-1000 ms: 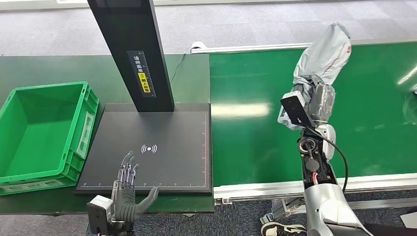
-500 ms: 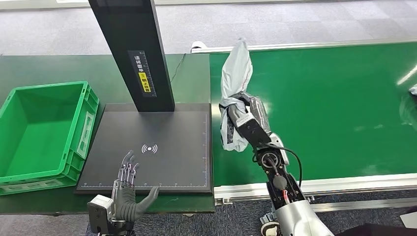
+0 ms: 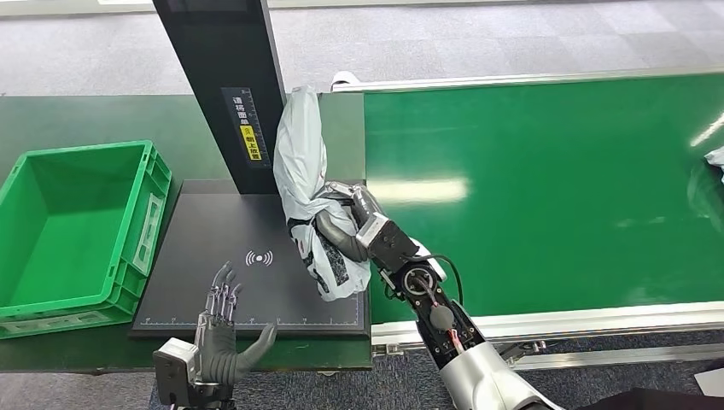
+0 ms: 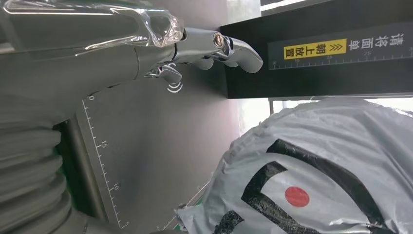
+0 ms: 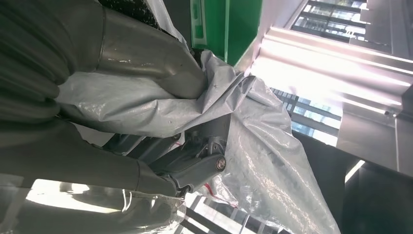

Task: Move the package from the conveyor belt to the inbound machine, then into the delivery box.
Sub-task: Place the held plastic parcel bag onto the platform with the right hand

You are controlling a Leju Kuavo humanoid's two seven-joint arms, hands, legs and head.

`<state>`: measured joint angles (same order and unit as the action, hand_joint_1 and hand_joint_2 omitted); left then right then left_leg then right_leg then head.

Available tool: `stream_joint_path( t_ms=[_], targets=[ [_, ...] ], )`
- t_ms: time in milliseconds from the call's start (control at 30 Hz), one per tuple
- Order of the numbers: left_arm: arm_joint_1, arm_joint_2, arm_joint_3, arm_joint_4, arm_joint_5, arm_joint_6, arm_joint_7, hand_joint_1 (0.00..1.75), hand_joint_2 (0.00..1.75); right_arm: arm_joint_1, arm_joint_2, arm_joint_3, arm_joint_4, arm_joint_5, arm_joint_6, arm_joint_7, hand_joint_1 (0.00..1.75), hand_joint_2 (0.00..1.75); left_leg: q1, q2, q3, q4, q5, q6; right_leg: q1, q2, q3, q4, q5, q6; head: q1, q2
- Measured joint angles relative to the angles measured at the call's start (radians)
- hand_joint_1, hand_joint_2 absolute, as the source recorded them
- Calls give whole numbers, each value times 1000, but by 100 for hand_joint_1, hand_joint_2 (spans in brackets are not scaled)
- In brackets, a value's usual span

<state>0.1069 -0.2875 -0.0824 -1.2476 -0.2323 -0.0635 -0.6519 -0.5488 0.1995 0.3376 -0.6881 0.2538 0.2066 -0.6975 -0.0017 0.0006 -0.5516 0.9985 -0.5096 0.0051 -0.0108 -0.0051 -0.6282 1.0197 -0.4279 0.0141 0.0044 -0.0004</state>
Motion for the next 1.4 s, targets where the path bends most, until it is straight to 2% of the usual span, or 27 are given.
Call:
stream_joint_path(
  t_ms=[167, 367, 467, 667, 833, 1033, 1133, 1233, 1267, 1367, 1400],
  targets=[
    [0, 1, 0, 3, 2, 7, -4, 0, 175, -16, 5, 20, 7, -89, 40, -1, 175, 175, 0, 0, -1, 0, 0, 0, 0, 0, -1, 0, 0, 0, 0, 0],
    [-10, 1, -5, 14, 2, 7, -5, 0, 175, -111, 33, 23, 66, -209, 123, 27, 175, 175, 0, 0, 0, 0, 0, 0, 0, 0, -1, 0, 1, -1, 0, 0],
    [-16, 1, -8, 17, 0, 8, -1, 0, 175, -158, 61, 27, 125, -194, 87, 83, 175, 175, 0, 0, 0, 0, 1, -1, 0, 0, -1, 0, 1, -1, 0, 0],
    [-19, 0, -18, 17, -15, 2, 23, 0, 175, -206, 91, 39, 237, -154, 10, 269, 175, 175, 0, 0, 0, 0, 1, -1, 0, 0, -1, 0, 1, -1, 0, 0],
    [-24, 0, -28, 17, -18, 0, 28, 0, 175, -220, 91, 39, 284, -154, 4, 306, 175, 175, 0, 0, 0, 0, 1, -1, 0, 0, -1, 0, 1, -1, 0, 0],
    [-32, 1, -34, 15, -19, 13, 34, 0, 175, -228, 89, 30, 323, -145, 1, 400, 175, 175, 0, 0, 0, 0, 1, -1, 0, 0, -1, 0, 1, -1, 0, 0],
    [-27, 0, -29, -13, -12, 110, 27, 0, 175, -225, 85, 26, 338, -134, 7, 423, 175, 175, 0, 0, 0, 0, 1, -1, 1, 0, -1, 0, 1, -1, 0, 0],
    [-7, -8, -5, -98, 25, 330, -3, 0, 175, -214, 79, 20, 351, -127, 12, 445, 175, 175, 1, 0, 0, 0, 1, -1, 1, 0, -1, 0, 1, -1, 0, 0],
    [2, -11, 4, -135, 38, 407, -15, 0, 175, -208, 78, 18, 355, -122, 13, 454, 169, 175, 1, 0, 0, 0, 1, -1, 1, 0, -1, 0, 1, -1, 0, 0],
    [28, -14, 15, -244, 63, 580, -43, 0, 175, -192, 76, 16, 366, -105, 12, 477, 38, 175, 1, 0, -1, 0, 1, -1, 1, 0, -1, 0, 1, -1, 0, 0],
    [33, -14, 16, -272, 69, 619, -45, 0, 175, -188, 76, 15, 369, -100, 14, 483, 0, 175, 1, 0, -1, 0, 1, -1, 1, 0, -1, 0, 1, -1, 0, 0]
  ],
)
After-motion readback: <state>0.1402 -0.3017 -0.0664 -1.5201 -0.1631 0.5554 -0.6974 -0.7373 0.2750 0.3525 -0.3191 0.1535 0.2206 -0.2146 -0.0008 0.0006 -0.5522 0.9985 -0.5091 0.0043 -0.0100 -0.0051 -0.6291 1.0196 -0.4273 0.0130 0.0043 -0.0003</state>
